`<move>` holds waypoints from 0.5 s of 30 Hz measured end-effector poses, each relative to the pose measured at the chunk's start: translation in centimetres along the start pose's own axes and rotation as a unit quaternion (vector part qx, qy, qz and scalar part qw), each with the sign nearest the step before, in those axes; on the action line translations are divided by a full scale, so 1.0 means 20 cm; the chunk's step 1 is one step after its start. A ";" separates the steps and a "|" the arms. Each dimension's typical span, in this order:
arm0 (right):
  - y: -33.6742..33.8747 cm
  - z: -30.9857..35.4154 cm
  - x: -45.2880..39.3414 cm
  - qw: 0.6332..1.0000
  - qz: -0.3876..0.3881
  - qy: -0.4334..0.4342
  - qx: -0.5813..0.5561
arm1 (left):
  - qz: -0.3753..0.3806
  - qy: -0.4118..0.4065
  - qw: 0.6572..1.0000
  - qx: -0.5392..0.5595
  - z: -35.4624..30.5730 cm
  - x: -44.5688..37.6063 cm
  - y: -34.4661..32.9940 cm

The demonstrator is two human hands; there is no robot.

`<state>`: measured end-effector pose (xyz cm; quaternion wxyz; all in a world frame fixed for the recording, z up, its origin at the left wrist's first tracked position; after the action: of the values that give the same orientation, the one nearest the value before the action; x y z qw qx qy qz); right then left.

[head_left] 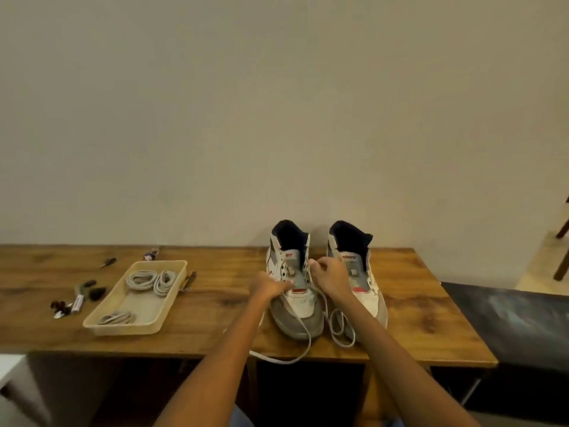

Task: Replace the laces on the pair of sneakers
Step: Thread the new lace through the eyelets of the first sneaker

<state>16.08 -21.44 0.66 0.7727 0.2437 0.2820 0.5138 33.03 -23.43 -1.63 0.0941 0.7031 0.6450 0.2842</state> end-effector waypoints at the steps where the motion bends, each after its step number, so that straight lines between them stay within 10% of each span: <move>1: -0.04 -0.03 0.01 1.000 0.008 -0.002 0.014 | 0.004 -0.001 1.000 0.005 0.02 -0.01 -0.01; 15: -0.13 -0.10 0.05 0.997 -0.053 -0.008 0.050 | 0.062 -0.038 0.997 0.020 0.09 -0.12 -0.04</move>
<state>16.69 -21.28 -2.81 0.7878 0.2708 0.3141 0.4553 33.19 -25.17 -4.17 0.0867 0.7537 0.6017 0.2497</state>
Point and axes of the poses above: each hand's wrist, its own x-axis away from the middle knuckle, its own y-axis out of the back of the hand, z = x × y, the point moved 7 cm from there along -x, towards the middle knuckle, and after that the axes turned 8 degrees about x, right-handed, at the moved point
